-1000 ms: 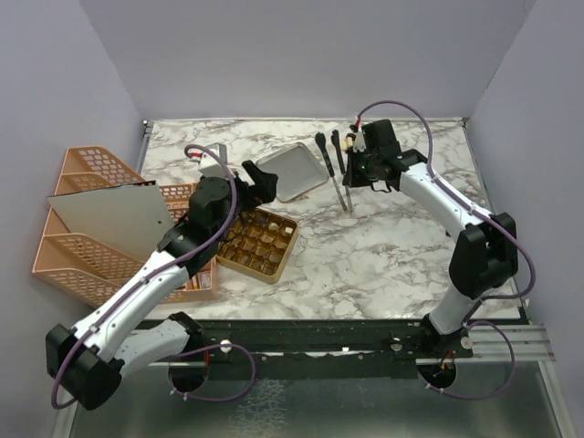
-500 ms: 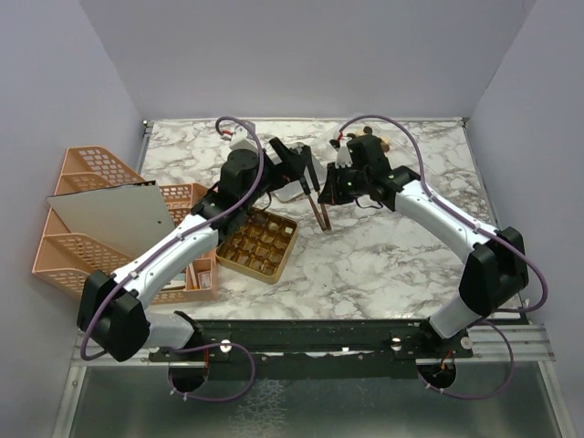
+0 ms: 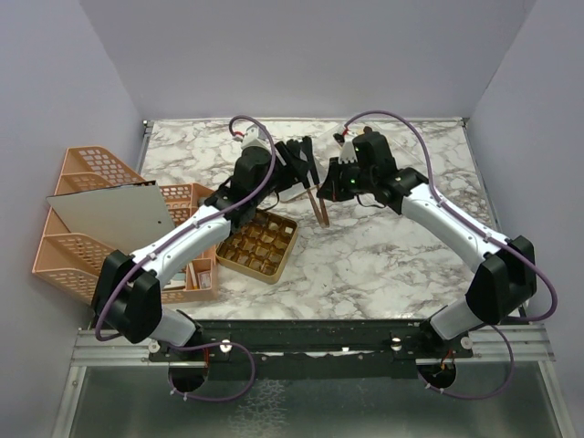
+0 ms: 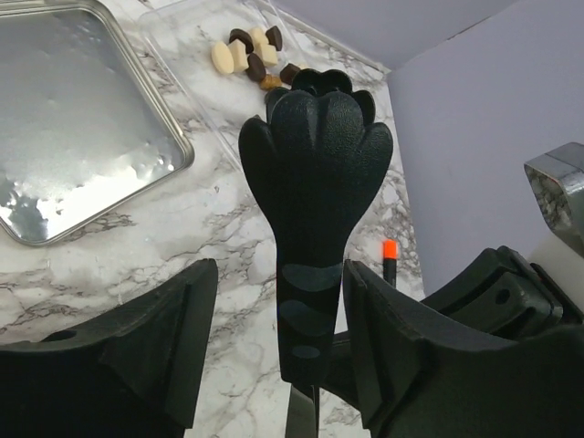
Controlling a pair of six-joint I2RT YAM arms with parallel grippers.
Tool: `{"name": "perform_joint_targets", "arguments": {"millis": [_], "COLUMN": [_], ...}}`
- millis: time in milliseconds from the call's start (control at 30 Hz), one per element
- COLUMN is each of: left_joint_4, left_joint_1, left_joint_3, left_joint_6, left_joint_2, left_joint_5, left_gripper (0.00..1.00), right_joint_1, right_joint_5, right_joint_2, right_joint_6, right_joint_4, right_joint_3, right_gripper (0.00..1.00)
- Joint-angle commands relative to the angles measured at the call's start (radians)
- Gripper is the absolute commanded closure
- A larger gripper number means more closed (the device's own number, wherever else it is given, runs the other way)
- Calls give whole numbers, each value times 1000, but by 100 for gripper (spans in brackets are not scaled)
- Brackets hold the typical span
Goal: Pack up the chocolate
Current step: Pick up the clamp from the center of the board.
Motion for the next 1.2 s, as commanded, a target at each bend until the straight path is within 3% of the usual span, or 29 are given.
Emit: {"name": "perform_joint_targets", "arguments": {"millis": [0, 267, 367, 433, 667, 767, 1000, 1100, 1167], "left_joint_4": [34, 73, 111, 136, 173, 164, 176, 191, 198], "left_joint_1": [-3, 6, 16, 29, 46, 48, 53, 60, 63], "left_joint_3": [28, 20, -7, -25, -64, -71, -98, -115, -127], "left_joint_6": [-8, -75, -141, -191, -278, -306, -353, -397, -433], "left_joint_2": [18, 29, 20, 14, -15, -18, -9, -14, -18], "left_joint_5": [33, 127, 172, 197, 181, 164, 154, 157, 159], "left_gripper": [41, 77, 86, 99, 100, 100, 100, 100, 100], "right_joint_1": [8, 11, 11, 11, 21, 30, 44, 72, 86], "right_joint_5": [-28, -4, 12, 21, 47, 65, 87, 143, 176], "right_joint_2": [-22, -30, -44, -62, -146, -158, -158, -143, -129], "right_joint_6": [1, 0, 11, 25, 106, 117, 128, 114, 96], "right_joint_4": [27, 31, 33, 43, 111, 123, 122, 117, 102], "right_joint_3": [-14, -32, -38, -45, -106, -111, -105, -107, -96], "right_gripper": [99, 95, 83, 73, 37, 28, 17, 18, 24]}}
